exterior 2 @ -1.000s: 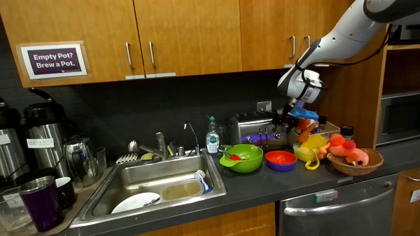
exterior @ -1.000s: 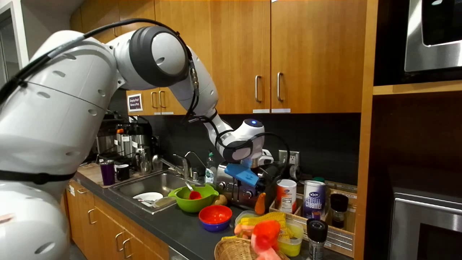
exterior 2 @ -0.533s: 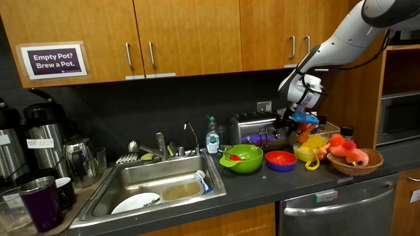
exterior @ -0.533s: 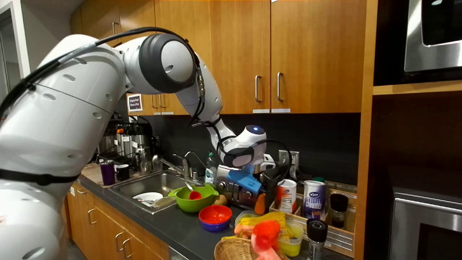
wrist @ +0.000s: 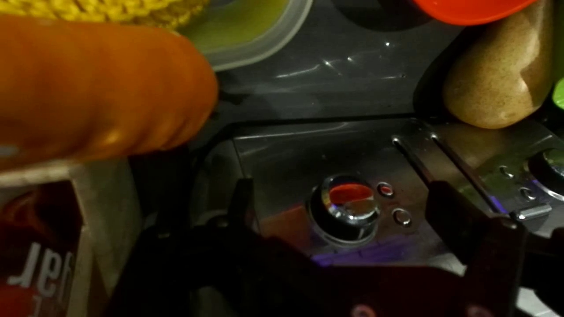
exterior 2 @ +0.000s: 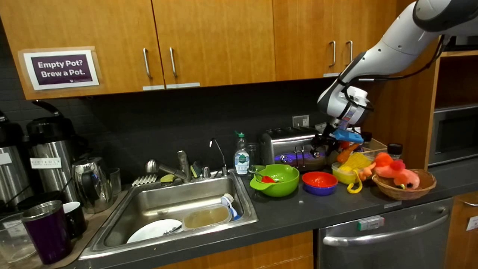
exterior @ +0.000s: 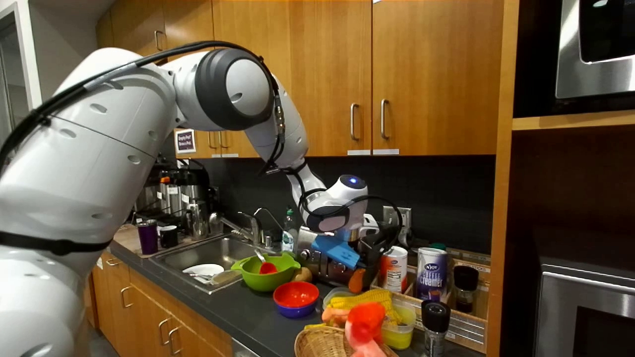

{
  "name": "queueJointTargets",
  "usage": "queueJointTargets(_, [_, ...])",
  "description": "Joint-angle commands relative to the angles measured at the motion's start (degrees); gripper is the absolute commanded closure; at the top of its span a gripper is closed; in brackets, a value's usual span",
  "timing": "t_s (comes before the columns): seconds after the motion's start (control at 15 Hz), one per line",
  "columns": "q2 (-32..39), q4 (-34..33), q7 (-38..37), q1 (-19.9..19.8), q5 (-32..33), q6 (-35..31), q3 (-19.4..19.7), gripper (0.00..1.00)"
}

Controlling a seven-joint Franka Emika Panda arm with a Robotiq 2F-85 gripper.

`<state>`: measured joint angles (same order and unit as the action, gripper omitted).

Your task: Turn the knob on the toaster

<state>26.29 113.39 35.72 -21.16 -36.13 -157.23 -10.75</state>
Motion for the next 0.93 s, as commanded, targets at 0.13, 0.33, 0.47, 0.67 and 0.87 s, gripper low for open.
queueJointTargets(0.13, [-1.0, 0.8, 0.0, 0.7, -0.5, -0.9, -0.1, 0.00])
queueJointTargets(0.33, [-2.4, 1.9, -1.7, 1.3, 0.0, 0.3, 0.3, 0.00])
queueJointTargets(0.47, [-3.0, 2.5, -2.6, 2.0, 0.6, 0.5, 0.6, 0.00])
queueJointTargets(0.67, [-4.1, 3.6, -3.9, 3.0, 0.8, 1.0, 0.7, 0.00])
queueJointTargets(0.87, [-4.9, 4.5, -4.9, 3.8, 1.0, 0.9, 0.9, 0.00])
